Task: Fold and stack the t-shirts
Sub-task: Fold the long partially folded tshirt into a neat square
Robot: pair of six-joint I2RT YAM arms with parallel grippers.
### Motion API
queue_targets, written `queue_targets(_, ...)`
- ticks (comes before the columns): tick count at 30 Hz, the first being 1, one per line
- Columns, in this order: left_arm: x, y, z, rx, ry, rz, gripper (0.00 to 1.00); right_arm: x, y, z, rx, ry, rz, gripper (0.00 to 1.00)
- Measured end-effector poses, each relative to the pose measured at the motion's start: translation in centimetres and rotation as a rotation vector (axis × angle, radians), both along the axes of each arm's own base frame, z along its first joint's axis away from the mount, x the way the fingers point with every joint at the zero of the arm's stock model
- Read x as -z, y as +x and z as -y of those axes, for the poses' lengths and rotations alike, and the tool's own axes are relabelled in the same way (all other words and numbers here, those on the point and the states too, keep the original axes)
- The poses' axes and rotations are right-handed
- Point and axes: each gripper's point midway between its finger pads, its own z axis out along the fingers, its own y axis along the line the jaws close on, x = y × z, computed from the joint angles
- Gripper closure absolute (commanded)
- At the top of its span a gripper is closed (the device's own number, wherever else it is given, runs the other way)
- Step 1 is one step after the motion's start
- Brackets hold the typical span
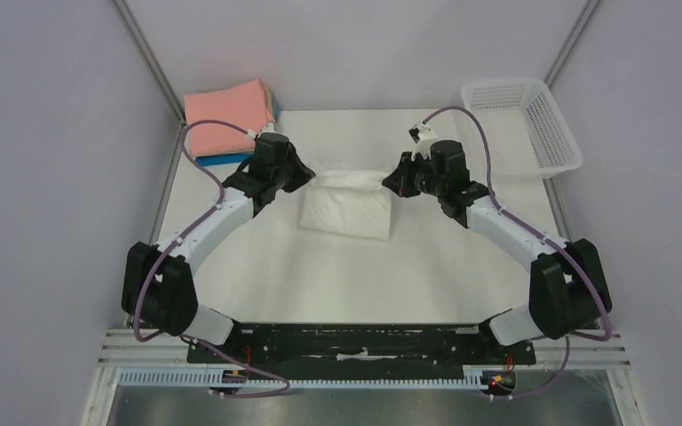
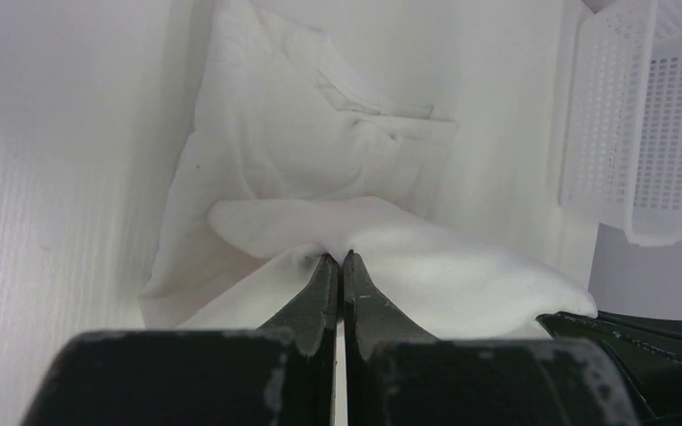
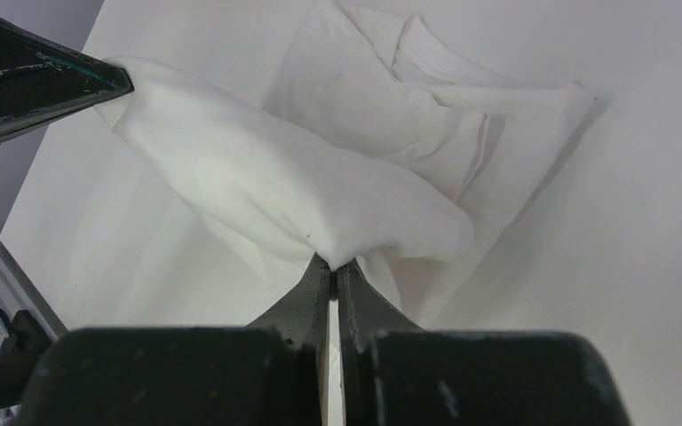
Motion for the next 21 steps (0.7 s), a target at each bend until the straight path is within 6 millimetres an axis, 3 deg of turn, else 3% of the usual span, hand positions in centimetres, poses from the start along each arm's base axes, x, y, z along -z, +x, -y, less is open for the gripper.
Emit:
queue_targets(12,5.8,6.7,0.9,0.055,-0.029,-0.127,0.98,5.5,5.1,1.2,0.057,-0.011,-0.04,0.98)
queue_targets(13,6.3,7.3,0.9,0.062,-0.037,-0.139,0.97,6.0,5.5,1.2,0.057,-0.011,-0.038,0.92)
queue_targets(15,7.3,8.3,0.9,0.073,-0.05,-0.161,0.66,7.3,6.4,1.1,0.056,-0.018,-0.043,0.78)
queue_targets(16,7.9,8.9,0.9,0.08,-0.056,-0.172,0.5,8.1,6.9,1.1,0.058,-0.021,-0.05,0.65)
queue_targets(18,8.9,10.2,0.6,0.088,-0.06,-0.188,0.22,9.5,8.0,1.3,0.073,-0.02,-0.064,0.28)
queue_targets(20,9.6,11.4,0.0,0.087,-0.058,-0.206,0.21,10.5,8.9,1.7,0.087,-0.024,-0.078,0.05)
queue_targets(21,9.7,11.9,-0.2,0.087,-0.06,-0.219,0.2,10.7,9.3,2.0,0.091,-0.029,-0.077,0.02)
